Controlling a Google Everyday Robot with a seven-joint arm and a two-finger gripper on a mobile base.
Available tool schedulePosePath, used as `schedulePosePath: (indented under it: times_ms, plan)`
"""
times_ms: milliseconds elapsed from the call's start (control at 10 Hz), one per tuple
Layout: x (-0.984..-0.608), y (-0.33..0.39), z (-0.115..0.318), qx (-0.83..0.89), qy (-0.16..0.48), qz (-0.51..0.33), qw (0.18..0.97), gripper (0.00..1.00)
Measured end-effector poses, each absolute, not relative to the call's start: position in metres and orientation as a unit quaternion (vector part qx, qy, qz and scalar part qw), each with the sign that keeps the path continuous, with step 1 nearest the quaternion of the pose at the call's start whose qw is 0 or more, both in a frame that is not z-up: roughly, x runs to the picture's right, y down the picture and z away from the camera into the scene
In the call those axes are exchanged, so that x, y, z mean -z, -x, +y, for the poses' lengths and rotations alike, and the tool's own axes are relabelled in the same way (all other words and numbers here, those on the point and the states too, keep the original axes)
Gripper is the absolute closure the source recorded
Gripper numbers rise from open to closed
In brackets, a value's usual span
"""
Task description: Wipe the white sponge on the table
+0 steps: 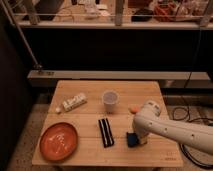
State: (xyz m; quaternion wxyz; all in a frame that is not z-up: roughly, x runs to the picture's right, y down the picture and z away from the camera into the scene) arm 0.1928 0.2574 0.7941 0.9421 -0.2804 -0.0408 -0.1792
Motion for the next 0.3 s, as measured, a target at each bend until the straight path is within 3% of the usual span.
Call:
schedulePosePath:
  times_ms: [300]
  plan:
    - [-0.7937, -0.19, 0.255, 0.171, 0.279, -0.041, 0.944, 1.0]
